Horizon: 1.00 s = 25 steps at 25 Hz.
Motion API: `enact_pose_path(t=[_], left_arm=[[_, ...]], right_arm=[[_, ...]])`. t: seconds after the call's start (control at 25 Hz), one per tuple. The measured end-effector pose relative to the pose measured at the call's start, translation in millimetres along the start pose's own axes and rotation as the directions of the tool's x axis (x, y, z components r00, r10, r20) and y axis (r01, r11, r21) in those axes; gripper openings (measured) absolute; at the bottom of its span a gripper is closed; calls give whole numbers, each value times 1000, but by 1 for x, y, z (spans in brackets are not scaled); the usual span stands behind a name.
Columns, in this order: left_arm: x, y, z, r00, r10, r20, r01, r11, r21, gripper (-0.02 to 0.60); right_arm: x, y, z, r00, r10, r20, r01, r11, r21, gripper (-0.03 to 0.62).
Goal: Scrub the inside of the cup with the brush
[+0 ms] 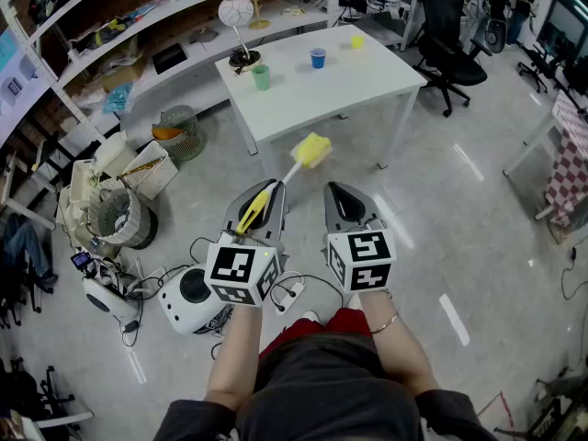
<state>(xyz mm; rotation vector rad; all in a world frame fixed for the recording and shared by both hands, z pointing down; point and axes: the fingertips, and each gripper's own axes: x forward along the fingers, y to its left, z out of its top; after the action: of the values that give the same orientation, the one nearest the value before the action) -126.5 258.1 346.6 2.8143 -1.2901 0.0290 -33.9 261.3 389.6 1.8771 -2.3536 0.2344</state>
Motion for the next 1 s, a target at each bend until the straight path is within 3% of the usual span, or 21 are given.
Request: enact_pose_path(t=[1.0], left_arm=[[25,38,-6,1000,15,-20,-14,1000,13,46]], right_arm=[[49,-15,-11,999,-29,-17,29,1000,1,18]])
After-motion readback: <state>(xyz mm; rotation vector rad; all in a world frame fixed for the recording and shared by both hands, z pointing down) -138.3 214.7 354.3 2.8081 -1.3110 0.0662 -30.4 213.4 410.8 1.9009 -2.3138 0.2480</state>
